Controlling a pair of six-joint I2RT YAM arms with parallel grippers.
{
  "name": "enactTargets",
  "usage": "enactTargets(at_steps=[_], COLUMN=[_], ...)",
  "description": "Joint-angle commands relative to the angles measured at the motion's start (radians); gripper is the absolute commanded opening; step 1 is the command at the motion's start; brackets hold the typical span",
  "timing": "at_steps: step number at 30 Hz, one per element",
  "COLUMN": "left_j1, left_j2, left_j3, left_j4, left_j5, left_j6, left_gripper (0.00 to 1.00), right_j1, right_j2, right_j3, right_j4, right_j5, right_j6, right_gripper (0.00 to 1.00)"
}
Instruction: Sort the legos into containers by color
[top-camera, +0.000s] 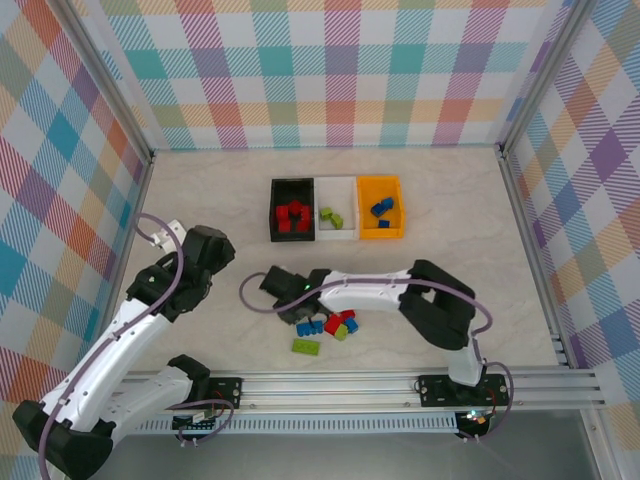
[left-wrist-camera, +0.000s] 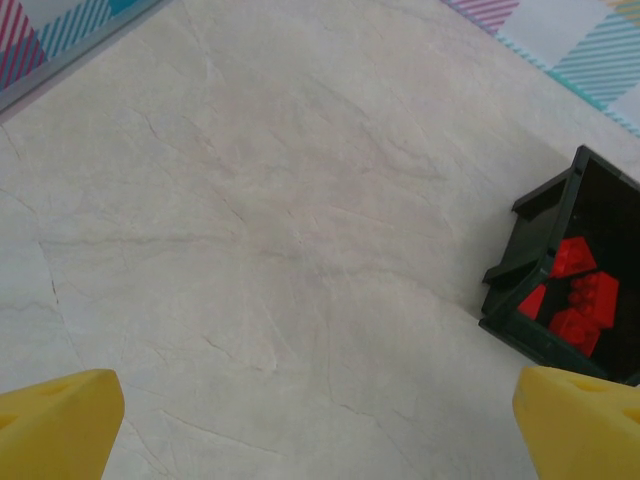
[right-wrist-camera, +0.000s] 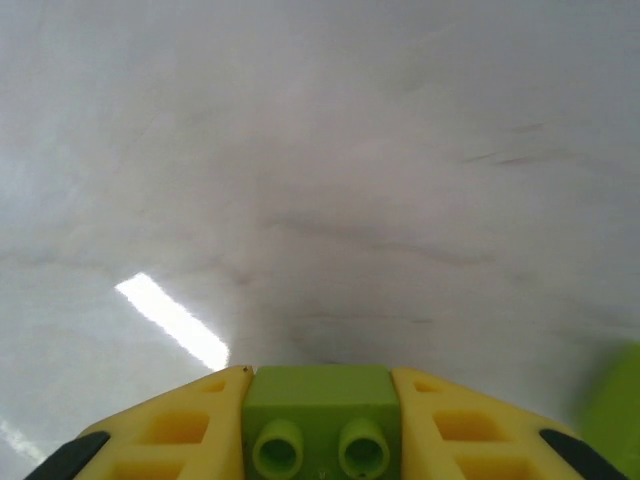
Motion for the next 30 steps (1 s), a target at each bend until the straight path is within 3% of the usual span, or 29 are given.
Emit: enactTargets(at_steps=[1,4,7,9,13,18,22,24,27,30], left_j1=[0.008,0.008,0.006,-0.001,-0.079,-0.139,-0.161,-0.175,-0.2,-0.21], left_j2=[0.027,0.064,0.112,0.158,0.261,0.354,0.411,0.438,0.469,0.479], left_j3=[0.018,0.002,-0.034,-0.048,-0.051,-0.063,-0.068,-0.068,-0.049,-0.024], left_j4=[0.02,0.035,0.111,0.157,0.202,0.264,0.272,0.273,0.263,0.229], left_j5=[0.051,0.102,0.25,0.35,0.436,0.574,0.648,0.661,0.652,0.605], left_j6=[0.021,0.025,0.076,0.106,0.147,0.208,0.25,0.262,0.269,0.252], left_gripper=[1.0,1.0,0.99,1.0,1.0,1.0,1.0,1.0,1.0,1.0], right_j1=[-0.08,-0.19,-0.307,-0.374,-0.473,-0.538,-0.57,-0.575,-0.574,-0.561], right_j2=[-0.152,-0.199,-0.173,-0.119,0.033,0.227,0.311,0.312,0.256,0.16], right_j3=[-0.005,0.007,0.061,0.124,0.291,0.531,0.664,0.692,0.664,0.553], right_j4=[0.076,0.075,0.069,0.053,-0.001,-0.109,-0.177,-0.187,-0.162,-0.146], right_j5=[0.029,0.02,-0.011,-0.026,-0.061,-0.066,-0.079,-0.089,-0.118,-0.138], right_j6=[0.008,0.006,0.002,0.002,0.011,0.015,0.041,0.043,0.033,0.021], right_gripper=[0.3,0.3,0.3,0.3,0.31,0.34,0.43,0.54,0.69,0.72])
